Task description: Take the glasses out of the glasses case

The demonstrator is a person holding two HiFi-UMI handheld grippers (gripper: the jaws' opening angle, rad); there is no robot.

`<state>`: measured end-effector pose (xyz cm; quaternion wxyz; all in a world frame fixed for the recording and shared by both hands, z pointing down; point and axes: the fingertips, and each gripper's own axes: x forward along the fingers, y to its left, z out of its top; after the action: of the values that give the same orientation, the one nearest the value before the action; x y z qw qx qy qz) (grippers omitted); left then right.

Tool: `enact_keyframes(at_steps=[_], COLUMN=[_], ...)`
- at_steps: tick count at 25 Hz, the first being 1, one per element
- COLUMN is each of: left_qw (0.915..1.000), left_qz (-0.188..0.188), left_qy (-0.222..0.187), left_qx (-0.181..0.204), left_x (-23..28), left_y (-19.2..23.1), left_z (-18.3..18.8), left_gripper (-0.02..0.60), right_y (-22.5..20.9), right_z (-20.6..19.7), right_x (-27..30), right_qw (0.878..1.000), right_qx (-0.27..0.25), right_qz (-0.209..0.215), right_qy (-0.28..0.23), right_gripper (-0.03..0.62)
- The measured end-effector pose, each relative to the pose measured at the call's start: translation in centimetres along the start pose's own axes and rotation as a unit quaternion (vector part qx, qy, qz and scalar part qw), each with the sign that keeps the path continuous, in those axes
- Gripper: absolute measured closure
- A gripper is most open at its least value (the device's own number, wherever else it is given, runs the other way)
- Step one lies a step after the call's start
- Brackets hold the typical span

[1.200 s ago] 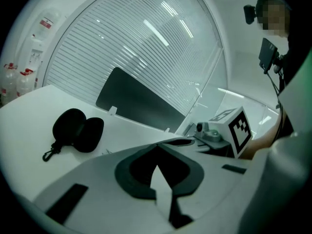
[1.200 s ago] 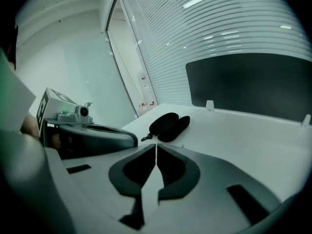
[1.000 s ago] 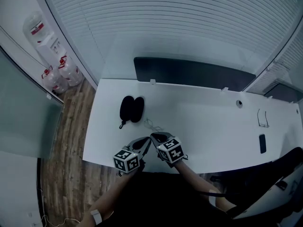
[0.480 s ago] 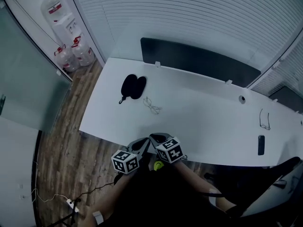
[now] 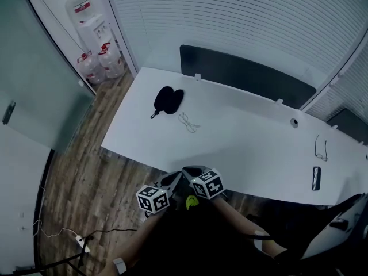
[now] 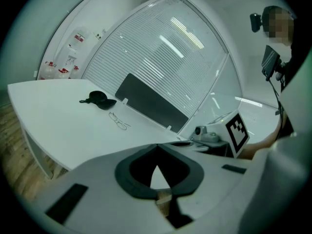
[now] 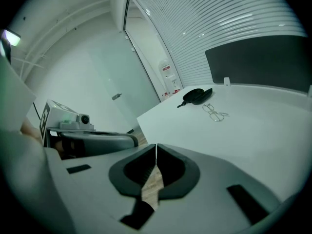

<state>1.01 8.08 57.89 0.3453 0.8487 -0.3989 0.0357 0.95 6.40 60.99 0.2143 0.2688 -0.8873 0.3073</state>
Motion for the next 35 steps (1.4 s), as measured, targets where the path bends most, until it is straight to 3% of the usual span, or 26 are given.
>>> enact_keyframes(at_steps=[4, 17, 26, 30, 35], left_qw=[0.9999, 0.9989, 0.9959, 0.9944, 0.9943], left_qz=[-0.004, -0.038, -0.084, -0.100, -0.104], left_qy=[-0.007, -0.015, -0.002, 0.006, 0.020], left_qx=[-0.006, 0.024, 0.034, 0.034, 0.010], left_x=[-1.1, -7.2, -12.9, -14.2, -14.3], left_y=[-0.8, -5.0, -9.1, -10.6, -10.5], left_z=[-1.2, -6.2, -11.0, -12.7, -13.5], left_gripper=[0.575, 0.575, 0.575, 0.575, 0.575], right_y=[1.1, 7.2, 13.0, 14.3, 14.5], right_z=[-1.4, -6.8, -11.7, -13.5, -14.2], right_x=[-0.7, -4.0, -7.7, -9.1, -8.8], right_qw=[1.000, 0.998, 0.993, 0.991, 0.993], right_qx=[0.002, 0.028, 0.023, 0.015, 0.019], right_qz=[-0.002, -0.037, -0.081, -0.102, -0.086], right_qy=[0.002, -0.033, -0.078, -0.090, -0.075], right_gripper=[0.572, 0.572, 0.577, 0.579, 0.579])
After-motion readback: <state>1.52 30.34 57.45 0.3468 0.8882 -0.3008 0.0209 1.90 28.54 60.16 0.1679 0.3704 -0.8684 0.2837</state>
